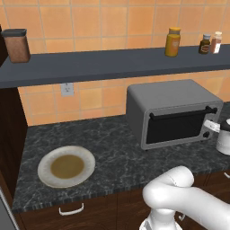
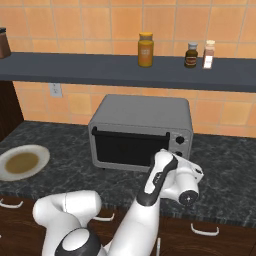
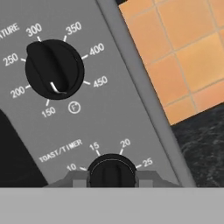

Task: Pick up the kebab skewer and baguette bread, and place them inside the toaster oven. Close the toaster oven door and start by setting the timer.

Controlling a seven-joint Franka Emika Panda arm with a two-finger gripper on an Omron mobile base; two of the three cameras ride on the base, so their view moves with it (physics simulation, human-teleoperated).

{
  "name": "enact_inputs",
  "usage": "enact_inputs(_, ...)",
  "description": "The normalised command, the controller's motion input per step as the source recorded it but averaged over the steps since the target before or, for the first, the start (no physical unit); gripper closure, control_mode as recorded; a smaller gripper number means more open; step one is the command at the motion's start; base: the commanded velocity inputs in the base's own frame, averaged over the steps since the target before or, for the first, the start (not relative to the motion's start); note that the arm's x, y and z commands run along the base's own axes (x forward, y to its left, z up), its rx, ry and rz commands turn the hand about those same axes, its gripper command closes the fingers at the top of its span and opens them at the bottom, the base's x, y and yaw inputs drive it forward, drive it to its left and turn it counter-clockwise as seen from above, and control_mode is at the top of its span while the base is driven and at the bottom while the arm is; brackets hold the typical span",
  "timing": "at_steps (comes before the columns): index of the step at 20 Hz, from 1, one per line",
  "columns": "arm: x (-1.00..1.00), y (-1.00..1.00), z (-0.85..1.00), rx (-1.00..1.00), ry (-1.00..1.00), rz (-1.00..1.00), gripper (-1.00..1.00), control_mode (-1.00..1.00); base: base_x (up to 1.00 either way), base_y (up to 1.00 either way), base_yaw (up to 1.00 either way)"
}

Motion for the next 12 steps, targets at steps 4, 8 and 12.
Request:
enact_inputs(4,0.0,0.0,0.0,0.13,0.0,0.0,1.0,-1.0,0.0,0.0,0.0)
enact_inputs(8,0.0,0.01,0.0,0.09,0.0,-0.03,1.0,-1.0,0.0,0.0,0.0)
enact_inputs(12,0.0,0.1,0.0,0.05,0.0,-0.04,1.0,-1.0,0.0,0.0,0.0)
